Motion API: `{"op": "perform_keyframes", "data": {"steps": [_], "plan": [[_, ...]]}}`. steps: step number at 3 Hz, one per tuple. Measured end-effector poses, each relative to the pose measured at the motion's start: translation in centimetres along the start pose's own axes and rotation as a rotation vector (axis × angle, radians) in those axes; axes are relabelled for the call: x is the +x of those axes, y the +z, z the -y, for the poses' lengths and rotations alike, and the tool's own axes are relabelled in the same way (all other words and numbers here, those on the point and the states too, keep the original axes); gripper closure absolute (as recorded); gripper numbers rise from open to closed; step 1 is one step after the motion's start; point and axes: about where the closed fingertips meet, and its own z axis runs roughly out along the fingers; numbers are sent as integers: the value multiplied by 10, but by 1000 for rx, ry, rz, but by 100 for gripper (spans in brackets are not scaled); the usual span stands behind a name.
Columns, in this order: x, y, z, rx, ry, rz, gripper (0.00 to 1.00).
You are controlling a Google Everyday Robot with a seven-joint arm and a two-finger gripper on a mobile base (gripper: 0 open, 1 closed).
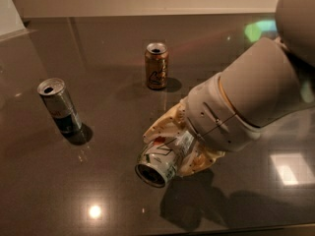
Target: Place 7up can upright
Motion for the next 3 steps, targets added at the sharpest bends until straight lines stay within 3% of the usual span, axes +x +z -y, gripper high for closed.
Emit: {"op": "perform_keyframes", "data": {"steps": [3], "plan": [[47, -24, 2, 121, 316, 26, 100]]}}
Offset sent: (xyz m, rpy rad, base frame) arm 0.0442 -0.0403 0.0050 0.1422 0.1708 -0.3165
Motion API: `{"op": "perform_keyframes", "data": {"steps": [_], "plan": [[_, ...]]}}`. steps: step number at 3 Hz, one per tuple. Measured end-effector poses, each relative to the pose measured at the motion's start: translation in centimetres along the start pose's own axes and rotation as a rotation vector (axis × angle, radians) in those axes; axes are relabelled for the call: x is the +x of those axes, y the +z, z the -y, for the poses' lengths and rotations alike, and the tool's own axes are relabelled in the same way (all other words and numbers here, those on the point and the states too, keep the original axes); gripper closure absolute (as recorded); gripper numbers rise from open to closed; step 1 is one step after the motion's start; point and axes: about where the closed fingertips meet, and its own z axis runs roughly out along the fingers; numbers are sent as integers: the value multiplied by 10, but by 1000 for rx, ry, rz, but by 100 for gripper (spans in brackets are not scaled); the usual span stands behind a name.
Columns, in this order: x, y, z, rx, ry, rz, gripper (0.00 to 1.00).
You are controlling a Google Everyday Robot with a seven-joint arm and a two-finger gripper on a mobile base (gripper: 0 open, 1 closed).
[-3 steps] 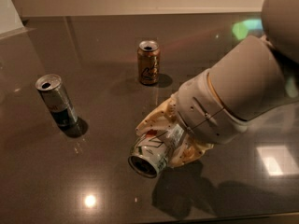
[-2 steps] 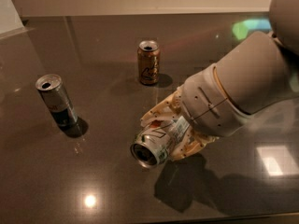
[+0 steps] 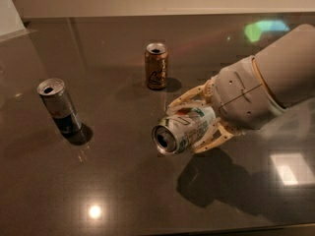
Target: Place 7up can upright
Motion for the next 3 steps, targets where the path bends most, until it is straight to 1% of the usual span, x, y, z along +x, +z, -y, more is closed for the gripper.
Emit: {"op": "perform_keyframes", "data": {"steps": [1, 2, 3], "plan": [[11, -14, 14, 77, 70, 5, 100], [16, -29, 31, 188, 128, 19, 100], [14, -35, 50, 289, 176, 61, 100]]}}
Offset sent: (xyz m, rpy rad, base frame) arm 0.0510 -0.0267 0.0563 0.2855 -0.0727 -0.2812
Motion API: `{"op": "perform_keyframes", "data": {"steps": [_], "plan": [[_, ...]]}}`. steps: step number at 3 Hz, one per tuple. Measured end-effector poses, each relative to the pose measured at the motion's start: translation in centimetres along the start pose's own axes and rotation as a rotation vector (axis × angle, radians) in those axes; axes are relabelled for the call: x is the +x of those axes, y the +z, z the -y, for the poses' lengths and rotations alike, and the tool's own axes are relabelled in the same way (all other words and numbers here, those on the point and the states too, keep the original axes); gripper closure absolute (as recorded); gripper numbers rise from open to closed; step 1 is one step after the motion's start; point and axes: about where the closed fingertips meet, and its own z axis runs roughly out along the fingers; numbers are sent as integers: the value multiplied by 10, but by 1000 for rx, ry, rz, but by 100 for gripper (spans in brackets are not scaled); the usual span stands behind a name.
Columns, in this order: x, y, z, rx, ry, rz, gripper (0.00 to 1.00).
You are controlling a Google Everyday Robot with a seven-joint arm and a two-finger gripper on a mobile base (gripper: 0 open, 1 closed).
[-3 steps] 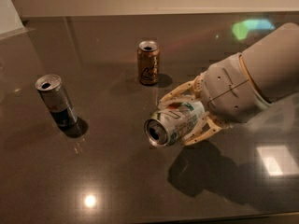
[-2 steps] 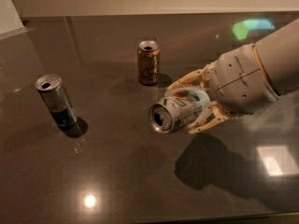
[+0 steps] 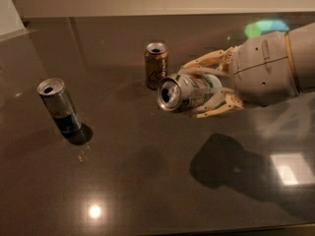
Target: Place 7up can upright
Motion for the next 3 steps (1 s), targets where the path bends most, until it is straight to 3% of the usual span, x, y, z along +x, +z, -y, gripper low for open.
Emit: {"op": "perform_keyframes", "data": {"steps": [2, 3], "plan": [[-5, 1, 24, 205, 99, 145, 100], [-4, 6, 17, 297, 172, 238, 100]]}}
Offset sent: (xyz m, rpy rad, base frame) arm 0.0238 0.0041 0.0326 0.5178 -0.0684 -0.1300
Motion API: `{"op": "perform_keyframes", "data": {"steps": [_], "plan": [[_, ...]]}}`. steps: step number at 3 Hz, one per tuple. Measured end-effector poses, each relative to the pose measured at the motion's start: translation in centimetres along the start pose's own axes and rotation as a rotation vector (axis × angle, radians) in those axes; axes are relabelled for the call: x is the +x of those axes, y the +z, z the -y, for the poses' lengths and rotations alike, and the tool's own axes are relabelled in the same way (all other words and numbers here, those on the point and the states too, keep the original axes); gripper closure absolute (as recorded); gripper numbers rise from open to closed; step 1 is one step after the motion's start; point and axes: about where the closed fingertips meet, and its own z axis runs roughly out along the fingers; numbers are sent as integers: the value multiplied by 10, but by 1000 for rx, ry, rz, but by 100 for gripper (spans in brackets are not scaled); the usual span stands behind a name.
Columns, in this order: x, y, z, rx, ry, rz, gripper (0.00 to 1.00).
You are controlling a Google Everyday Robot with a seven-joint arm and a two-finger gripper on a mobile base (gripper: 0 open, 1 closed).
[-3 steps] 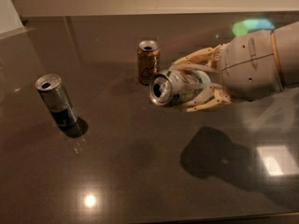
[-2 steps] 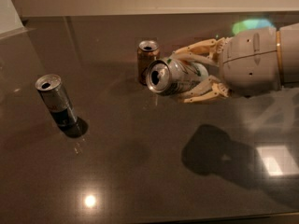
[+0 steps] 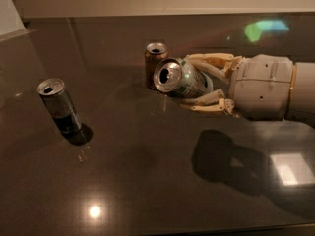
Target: Place 7up can upright
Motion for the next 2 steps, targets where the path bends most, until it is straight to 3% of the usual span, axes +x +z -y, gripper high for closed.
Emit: {"op": "perform_keyframes", "data": {"steps": [1, 2], "plan": [[-7, 1, -6, 75, 99, 96, 100], [-16, 0, 0, 94, 115, 118, 100]]}}
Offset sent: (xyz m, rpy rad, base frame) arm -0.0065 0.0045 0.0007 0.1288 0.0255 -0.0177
